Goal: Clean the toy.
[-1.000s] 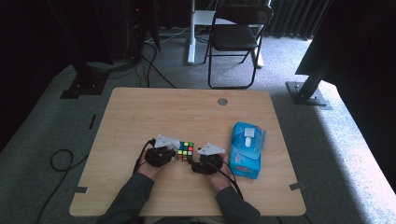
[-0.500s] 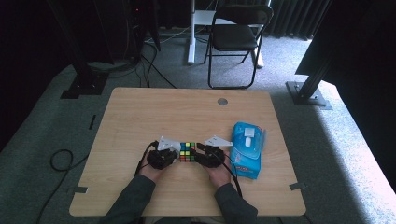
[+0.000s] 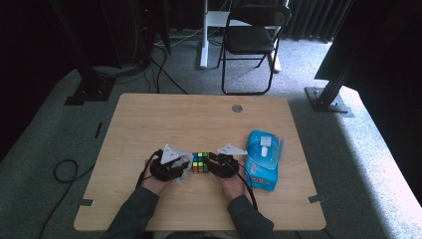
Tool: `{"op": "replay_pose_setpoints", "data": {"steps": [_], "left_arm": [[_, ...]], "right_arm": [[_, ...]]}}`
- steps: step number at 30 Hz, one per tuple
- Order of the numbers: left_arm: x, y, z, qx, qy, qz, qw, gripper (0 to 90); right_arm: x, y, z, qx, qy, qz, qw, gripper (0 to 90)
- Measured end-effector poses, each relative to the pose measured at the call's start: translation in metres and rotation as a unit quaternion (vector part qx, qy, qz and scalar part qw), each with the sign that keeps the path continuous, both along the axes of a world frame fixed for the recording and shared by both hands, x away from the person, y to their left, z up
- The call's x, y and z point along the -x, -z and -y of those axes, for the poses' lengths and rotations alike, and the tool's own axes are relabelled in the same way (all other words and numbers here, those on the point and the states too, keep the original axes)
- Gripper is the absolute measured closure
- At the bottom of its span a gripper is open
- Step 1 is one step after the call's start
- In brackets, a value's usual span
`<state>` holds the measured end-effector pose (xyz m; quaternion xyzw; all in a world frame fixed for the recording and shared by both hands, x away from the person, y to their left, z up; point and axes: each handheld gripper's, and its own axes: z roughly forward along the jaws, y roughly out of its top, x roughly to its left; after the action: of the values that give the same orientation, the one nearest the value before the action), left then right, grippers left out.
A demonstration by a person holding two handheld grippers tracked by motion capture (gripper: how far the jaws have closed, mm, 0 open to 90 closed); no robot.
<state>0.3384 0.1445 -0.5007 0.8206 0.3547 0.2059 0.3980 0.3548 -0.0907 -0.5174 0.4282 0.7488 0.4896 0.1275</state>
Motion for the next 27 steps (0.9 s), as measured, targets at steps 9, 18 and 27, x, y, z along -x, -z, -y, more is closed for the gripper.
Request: {"op": "replay_pose_setpoints", "data": {"steps": [9, 18, 27], "left_arm": [[-0.018, 0.021, -0.006, 0.013, -0.030, -0.058, 0.9978, 54.8], [-0.027, 0.036, 0.003, 0.002, -0.015, -0.084, 0.9963, 46.2], [-0.032, 0.037, 0.014, -0.034, 0.003, -0.073, 0.9967, 58.4]], "right_arm": [[0.000, 0.001, 0.001, 0.000, 0.001, 0.001, 1.0000, 62.0], [-0.001, 0.001, 0.001, -0.003, 0.001, -0.002, 1.0000, 61.3], [-0.001, 0.001, 0.001, -0.003, 0.001, -0.003, 1.0000, 61.5]]}}
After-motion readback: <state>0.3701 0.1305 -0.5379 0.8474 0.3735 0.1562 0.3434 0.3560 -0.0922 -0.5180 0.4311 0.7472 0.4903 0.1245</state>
